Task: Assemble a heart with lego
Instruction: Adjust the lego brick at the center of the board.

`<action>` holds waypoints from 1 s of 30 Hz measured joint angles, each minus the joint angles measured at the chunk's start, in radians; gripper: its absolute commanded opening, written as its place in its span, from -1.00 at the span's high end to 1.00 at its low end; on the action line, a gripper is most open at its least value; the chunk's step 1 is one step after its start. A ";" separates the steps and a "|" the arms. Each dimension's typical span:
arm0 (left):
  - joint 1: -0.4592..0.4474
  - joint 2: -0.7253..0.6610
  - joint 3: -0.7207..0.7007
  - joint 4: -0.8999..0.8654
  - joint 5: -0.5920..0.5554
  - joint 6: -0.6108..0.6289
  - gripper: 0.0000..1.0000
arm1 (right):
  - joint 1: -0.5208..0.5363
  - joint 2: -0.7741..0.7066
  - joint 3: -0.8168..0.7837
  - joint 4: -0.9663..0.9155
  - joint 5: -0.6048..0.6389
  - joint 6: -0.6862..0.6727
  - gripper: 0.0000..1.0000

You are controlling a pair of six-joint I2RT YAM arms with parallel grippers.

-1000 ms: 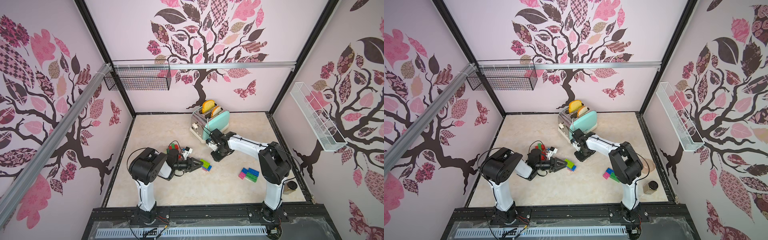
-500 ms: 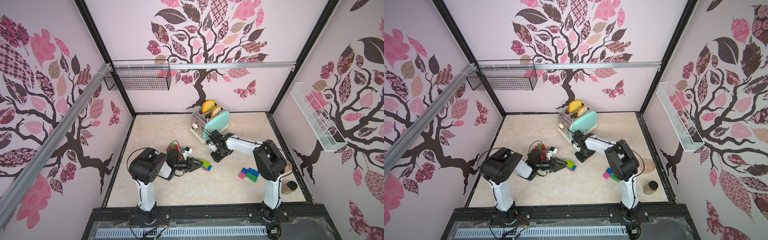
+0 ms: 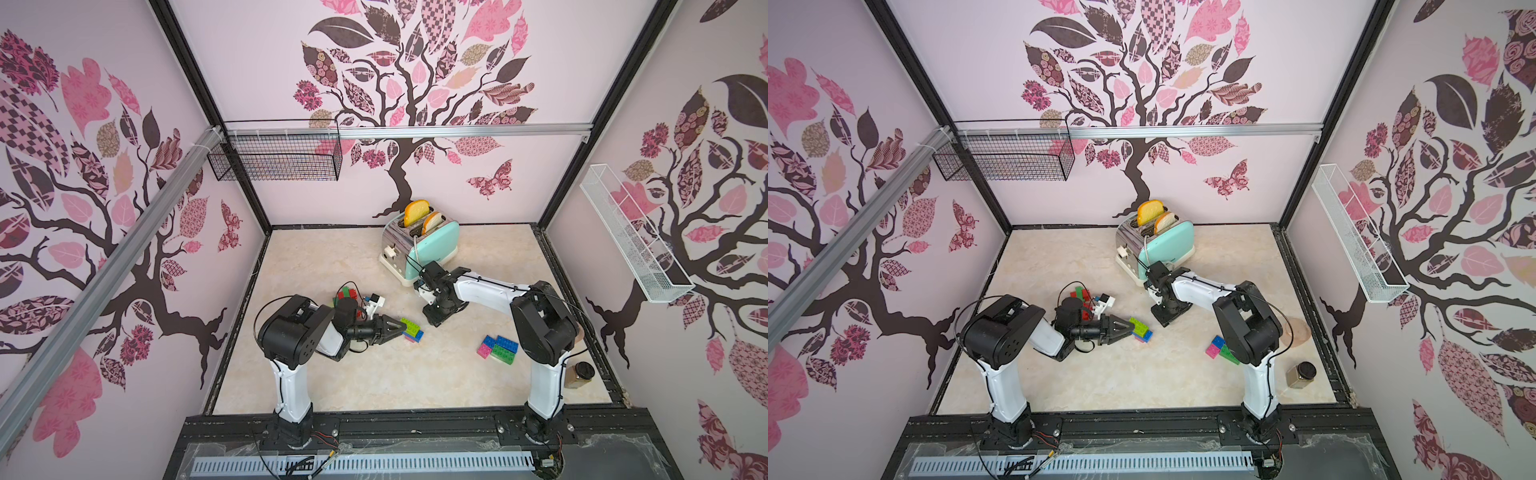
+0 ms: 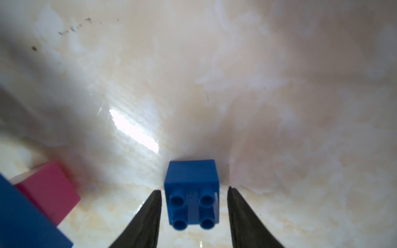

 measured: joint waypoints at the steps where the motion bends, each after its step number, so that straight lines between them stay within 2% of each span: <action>1: 0.000 0.000 0.000 0.000 0.000 0.000 0.20 | 0.000 -0.003 0.000 0.001 0.000 0.000 -0.02; 8: 0.000 0.000 0.000 0.000 0.000 0.000 0.20 | 0.000 -0.004 -0.003 0.002 -0.001 0.000 0.04; 17: 0.000 0.000 0.000 0.000 0.000 0.000 0.20 | 0.000 -0.004 -0.004 0.004 -0.013 -0.001 0.44; 25: 0.000 0.000 0.000 0.000 0.000 0.000 0.20 | -0.001 -0.006 -0.004 0.004 -0.030 -0.003 0.70; 30: 0.000 0.000 0.000 0.000 0.000 0.000 0.20 | -0.001 -0.076 -0.035 -0.008 -0.068 -0.001 0.71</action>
